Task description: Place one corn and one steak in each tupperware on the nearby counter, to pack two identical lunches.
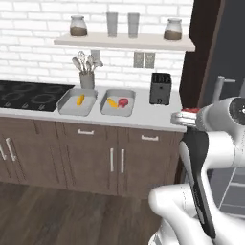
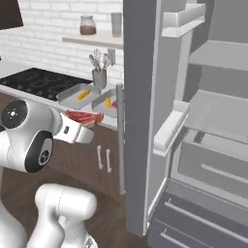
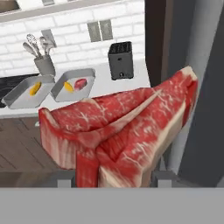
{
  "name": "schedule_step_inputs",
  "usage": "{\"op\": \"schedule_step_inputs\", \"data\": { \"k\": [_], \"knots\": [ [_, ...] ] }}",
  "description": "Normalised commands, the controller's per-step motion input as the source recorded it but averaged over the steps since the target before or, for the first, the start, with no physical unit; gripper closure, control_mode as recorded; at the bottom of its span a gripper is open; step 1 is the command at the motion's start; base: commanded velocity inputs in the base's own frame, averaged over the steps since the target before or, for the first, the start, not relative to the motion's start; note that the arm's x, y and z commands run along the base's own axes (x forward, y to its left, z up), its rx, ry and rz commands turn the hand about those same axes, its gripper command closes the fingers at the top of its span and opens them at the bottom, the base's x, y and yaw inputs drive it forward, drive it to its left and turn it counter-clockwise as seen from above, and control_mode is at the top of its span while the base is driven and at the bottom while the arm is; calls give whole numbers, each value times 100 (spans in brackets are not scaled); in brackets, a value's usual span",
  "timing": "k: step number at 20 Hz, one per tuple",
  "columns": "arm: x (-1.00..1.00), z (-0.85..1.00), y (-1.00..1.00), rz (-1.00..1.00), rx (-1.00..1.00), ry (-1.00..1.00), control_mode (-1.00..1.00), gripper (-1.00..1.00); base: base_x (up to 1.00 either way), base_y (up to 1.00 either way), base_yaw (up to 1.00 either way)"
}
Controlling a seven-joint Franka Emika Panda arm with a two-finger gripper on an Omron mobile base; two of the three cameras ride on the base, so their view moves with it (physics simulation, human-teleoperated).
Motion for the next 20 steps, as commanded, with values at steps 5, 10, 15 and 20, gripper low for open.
{"op": "schedule_step_inputs", "data": {
  "k": [5,10,15,20],
  "knots": [
    [0,0,0,0,0,0,100,100,100,99,26],
    [0,0,0,0,0,0,100,100,100,83,7],
    [0,0,0,0,0,0,100,100,100,68,-15],
    [0,0,0,0,0,0,100,100,100,37,-34]
  ]
}}
